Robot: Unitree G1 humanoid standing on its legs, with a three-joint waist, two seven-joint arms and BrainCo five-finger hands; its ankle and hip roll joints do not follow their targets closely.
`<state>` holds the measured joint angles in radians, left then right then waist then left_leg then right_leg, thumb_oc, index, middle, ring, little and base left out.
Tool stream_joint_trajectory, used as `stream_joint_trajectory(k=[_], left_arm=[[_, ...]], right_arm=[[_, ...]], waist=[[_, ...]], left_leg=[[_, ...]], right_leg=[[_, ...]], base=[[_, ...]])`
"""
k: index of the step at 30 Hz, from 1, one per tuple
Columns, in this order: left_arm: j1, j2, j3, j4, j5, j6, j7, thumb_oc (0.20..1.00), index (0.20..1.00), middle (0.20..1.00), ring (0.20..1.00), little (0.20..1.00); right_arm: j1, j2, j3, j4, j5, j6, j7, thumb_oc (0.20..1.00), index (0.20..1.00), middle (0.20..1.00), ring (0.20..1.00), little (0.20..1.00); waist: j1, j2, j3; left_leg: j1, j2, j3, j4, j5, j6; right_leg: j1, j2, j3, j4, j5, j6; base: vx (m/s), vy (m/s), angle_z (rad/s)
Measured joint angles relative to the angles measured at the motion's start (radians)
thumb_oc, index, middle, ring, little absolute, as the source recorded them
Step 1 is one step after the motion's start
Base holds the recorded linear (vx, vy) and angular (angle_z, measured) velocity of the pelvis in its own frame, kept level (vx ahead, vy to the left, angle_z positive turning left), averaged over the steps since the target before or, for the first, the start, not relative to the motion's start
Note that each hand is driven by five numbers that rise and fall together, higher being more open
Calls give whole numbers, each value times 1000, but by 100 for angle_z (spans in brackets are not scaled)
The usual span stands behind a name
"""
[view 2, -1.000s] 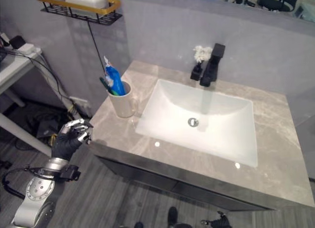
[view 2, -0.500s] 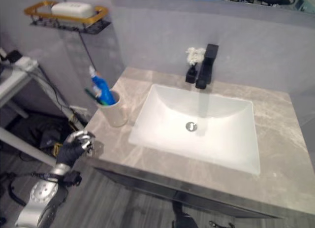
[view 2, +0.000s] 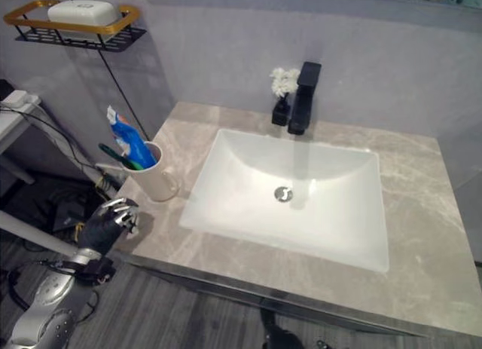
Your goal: Put brush and paste in cup on sink, flatten towel.
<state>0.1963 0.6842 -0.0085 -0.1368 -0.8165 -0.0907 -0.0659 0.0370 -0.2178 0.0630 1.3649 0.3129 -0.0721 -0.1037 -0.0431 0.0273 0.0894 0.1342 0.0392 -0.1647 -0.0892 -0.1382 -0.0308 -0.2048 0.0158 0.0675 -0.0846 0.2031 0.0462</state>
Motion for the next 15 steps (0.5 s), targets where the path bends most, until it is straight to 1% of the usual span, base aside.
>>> stream_joint_trajectory(k=[5,9,12,15], left_arm=[[-23,1,-11,0,-11,8,3,200,200,200,200,200],[-42,10,-22,12,-44,8,2,200,200,200,200,200],[-50,12,-55,14,-49,9,4,200,200,200,200,200],[-54,0,-55,23,-51,7,14,200,200,200,200,200]], right_arm=[[7,1,1,-7,-14,8,26,1000,1000,1000,1000,1000],[6,0,18,-8,-20,9,37,1000,1000,1000,1000,1000],[9,-12,80,-45,-97,10,17,1000,1000,1000,1000,1000],[11,-32,126,-114,-150,8,-6,1000,1000,1000,1000,1000]], waist=[[-7,8,-1],[-24,29,-12],[-28,43,-20],[-31,45,-24]], left_leg=[[2,-1,9,0,0,0],[-11,-5,0,0,0,0],[-11,-2,-2,0,0,0],[-8,3,5,0,0,0]], right_leg=[[-2,1,3,0,1,-2],[-6,-6,-1,0,0,0],[-5,-3,-6,0,-2,-1],[-5,3,-1,0,-1,-3]], base=[[19,-2,-4],[17,-17,6],[42,-20,2],[43,-31,-5]])
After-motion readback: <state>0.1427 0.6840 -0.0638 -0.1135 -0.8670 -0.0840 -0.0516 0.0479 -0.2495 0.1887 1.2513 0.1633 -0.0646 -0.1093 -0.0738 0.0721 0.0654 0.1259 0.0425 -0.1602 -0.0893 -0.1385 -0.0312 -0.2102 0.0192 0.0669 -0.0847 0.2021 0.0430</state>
